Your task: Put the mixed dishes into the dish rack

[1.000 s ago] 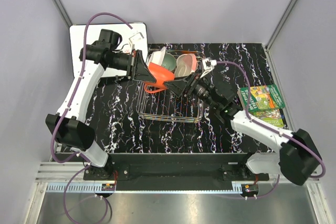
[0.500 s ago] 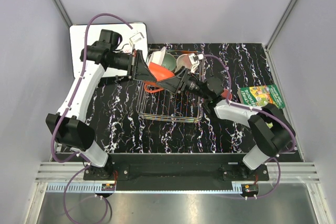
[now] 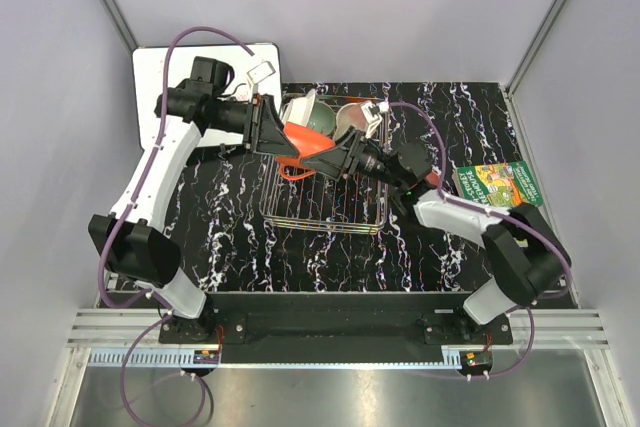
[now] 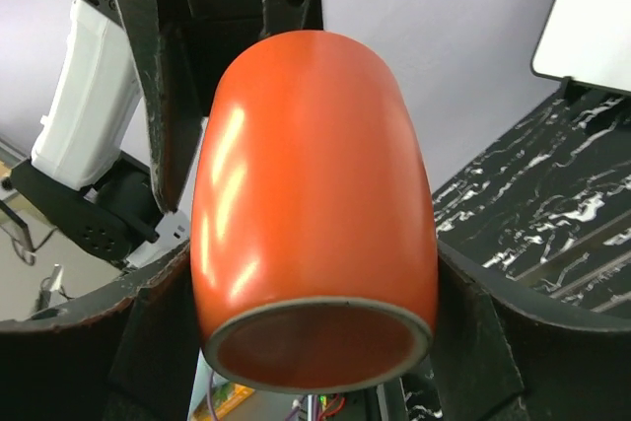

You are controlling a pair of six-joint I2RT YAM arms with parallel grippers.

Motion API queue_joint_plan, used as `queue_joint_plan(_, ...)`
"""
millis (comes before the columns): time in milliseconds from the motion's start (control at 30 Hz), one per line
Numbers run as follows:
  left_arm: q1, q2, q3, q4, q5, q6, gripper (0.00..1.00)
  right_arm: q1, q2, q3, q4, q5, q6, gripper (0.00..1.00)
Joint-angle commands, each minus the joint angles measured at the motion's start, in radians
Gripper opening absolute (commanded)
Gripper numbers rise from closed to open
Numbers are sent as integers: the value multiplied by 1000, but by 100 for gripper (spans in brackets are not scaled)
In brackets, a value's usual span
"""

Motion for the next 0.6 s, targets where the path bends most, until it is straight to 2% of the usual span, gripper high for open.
queue_joint_plan(0, 32, 3, 24, 61, 208, -51, 64, -8, -183, 1, -124, 50, -154, 0)
queue_joint_plan(67, 44, 4, 24, 61, 195, -56, 72, -8, -221, 19, -274, 68, -234, 0)
queue_joint_plan(100, 52, 7, 24, 62, 186, -53, 91, -8, -252, 30, -335, 74, -259, 0)
queue_joint_plan(133, 69, 10, 27, 62, 178, -56, 99, -7, -264, 43, -467, 79, -280, 0)
queue_joint_plan(200, 93, 13, 38, 61, 145, -56, 99, -8, -284, 95, -625, 96, -352, 0)
queue_joint_plan(233, 122, 15, 41, 62, 132, -53, 99, -7, -286, 117, -785, 105, -375, 0)
queue_joint_plan(333, 181, 15, 34, 62, 57, -34, 99, -7, -277, 215, -1034, 146, -457, 0)
queue_joint_plan(433, 207, -2, -17, 62, -56, 9, 99, -4, -237, 311, -1240, 211, -526, 0)
queue_joint_plan(567, 207, -30, -121, 61, -186, 101, 99, 42, -141, 450, -1414, 344, -638, 0)
